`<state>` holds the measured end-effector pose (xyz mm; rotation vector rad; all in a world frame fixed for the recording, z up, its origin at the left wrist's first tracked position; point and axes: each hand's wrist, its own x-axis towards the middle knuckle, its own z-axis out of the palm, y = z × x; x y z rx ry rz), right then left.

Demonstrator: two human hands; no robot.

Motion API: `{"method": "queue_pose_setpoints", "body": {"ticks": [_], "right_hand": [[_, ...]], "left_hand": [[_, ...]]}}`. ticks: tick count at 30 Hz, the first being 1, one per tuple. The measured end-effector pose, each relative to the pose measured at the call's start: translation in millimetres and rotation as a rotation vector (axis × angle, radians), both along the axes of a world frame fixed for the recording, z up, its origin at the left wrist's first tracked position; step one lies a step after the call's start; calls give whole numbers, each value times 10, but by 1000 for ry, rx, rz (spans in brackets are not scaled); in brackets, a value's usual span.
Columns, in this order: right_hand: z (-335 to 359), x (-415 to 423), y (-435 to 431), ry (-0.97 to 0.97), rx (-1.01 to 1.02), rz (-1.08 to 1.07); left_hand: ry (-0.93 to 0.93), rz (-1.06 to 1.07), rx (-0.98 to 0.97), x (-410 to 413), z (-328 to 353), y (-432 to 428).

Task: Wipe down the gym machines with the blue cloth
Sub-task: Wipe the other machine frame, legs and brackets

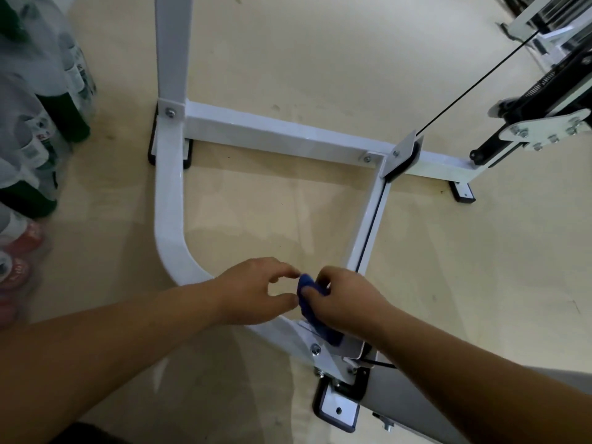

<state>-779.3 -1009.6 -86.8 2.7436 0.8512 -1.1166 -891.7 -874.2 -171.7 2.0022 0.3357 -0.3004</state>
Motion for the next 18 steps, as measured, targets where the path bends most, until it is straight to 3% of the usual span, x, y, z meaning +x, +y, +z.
{"method": "queue_pose_setpoints", "body": {"ticks": [4, 6, 8, 10, 12, 15, 18], "right_hand": [[170, 51, 93, 122, 463, -641], [252, 63, 85, 219, 544, -800], [364, 69, 81, 290, 587, -857], [439, 63, 36, 264, 558, -810], [540, 14, -87, 135, 459, -586], [801, -172, -374, -4, 339, -263], [1029, -474, -816, 134, 258, -244]], "left_hand": [[48, 255, -614, 205, 407, -196], [62, 337, -739, 237, 559, -243], [59, 403, -739, 238, 667, -309], [65, 535, -675, 214, 734, -429], [71, 628, -612, 169, 788, -584], [101, 550, -489, 108, 814, -826], [201, 387, -454, 63, 866, -1062]]}}
